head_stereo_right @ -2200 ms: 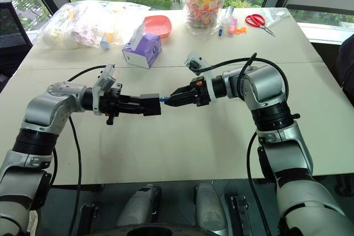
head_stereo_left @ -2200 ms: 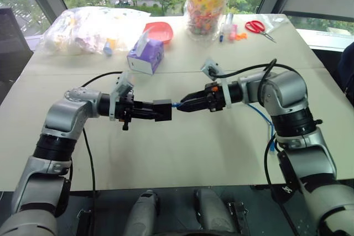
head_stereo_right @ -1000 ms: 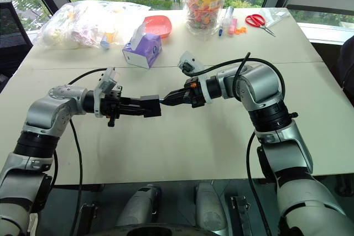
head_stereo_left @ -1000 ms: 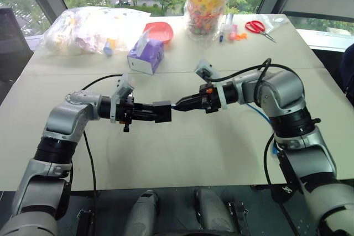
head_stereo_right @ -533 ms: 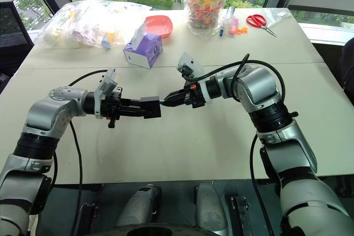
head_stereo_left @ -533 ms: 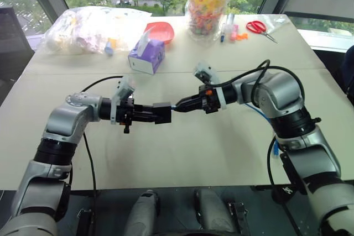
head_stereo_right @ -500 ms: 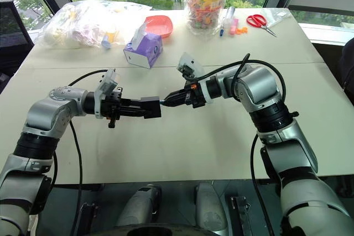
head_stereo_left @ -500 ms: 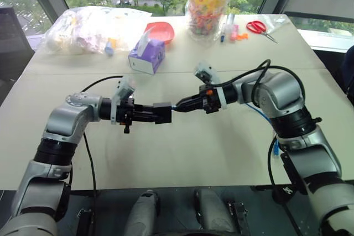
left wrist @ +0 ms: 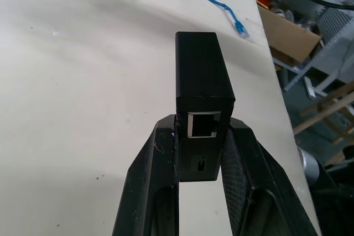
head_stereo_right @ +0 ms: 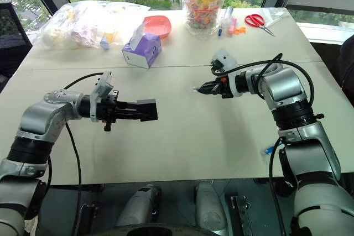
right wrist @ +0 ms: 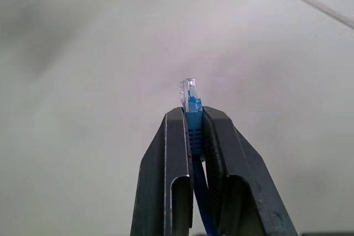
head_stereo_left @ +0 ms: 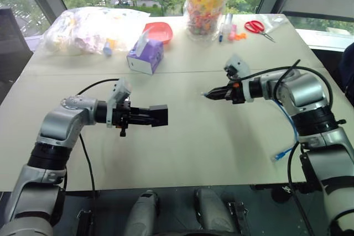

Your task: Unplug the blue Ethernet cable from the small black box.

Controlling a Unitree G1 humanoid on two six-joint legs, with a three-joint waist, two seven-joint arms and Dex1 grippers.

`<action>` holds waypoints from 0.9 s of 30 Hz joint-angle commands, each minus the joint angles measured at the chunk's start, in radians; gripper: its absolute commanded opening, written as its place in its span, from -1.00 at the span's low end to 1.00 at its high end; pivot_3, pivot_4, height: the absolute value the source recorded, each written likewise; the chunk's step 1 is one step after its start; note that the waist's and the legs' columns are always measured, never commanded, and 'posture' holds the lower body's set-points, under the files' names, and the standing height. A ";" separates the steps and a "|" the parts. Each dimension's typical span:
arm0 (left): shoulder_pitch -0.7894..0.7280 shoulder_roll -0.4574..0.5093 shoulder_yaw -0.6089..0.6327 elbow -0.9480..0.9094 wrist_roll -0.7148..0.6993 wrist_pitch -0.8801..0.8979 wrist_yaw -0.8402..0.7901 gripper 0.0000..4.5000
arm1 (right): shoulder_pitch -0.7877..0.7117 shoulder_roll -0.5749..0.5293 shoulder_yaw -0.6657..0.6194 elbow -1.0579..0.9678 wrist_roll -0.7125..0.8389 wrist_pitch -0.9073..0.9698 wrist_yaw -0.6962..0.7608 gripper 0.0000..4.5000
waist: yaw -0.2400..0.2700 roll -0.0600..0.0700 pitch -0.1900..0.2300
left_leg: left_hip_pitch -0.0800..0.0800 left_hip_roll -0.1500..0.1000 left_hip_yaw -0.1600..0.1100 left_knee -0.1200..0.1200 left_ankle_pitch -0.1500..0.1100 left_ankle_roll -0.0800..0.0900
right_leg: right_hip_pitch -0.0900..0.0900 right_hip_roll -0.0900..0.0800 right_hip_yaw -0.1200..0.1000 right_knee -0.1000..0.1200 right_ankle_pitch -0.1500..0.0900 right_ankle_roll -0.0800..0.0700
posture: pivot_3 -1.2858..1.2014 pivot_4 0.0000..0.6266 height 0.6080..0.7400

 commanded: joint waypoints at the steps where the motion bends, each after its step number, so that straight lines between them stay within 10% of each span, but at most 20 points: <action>1: 0.003 -0.044 -0.006 0.012 0.047 -0.082 0.060 -0.80 | -0.017 0.025 -0.063 -0.003 -0.008 -0.071 -0.032 -0.81 | 0.000 0.000 0.000 | 0.000 0.000 0.000 0.000 0.000 0.000 | 0.000 0.000 0.000 0.000 0.000 0.000 | 0.03 -0.52 1.00; 10: -0.062 -0.245 -0.054 0.284 0.256 -0.421 0.257 -0.80 | 0.032 -0.029 -0.096 -0.146 -0.049 0.006 -0.117 0.92 | 0.008 0.000 0.000 | 0.000 -0.001 0.000 0.000 0.000 0.000 | 0.000 0.000 0.000 0.000 0.000 0.000 | 0.03 -0.52 1.00; 20: -0.119 -0.336 -0.079 0.595 0.375 -0.672 0.315 -0.80 | 0.278 -0.111 -0.188 -0.590 0.060 0.241 -0.152 0.96 | 0.020 0.000 0.000 | 0.001 -0.001 0.000 0.001 0.000 0.000 | 0.002 0.000 0.000 0.000 0.000 0.000 | 0.03 -0.52 1.00; 27: -0.089 -0.283 -0.058 0.641 0.374 -0.709 0.264 0.60 | 0.385 -0.096 -0.271 -0.777 0.145 0.395 -0.226 1.00 | 0.022 -0.001 -0.001 | 0.007 0.000 0.000 0.004 0.000 0.001 | 0.009 0.000 0.000 -0.001 0.000 0.001 | 0.03 -0.52 1.00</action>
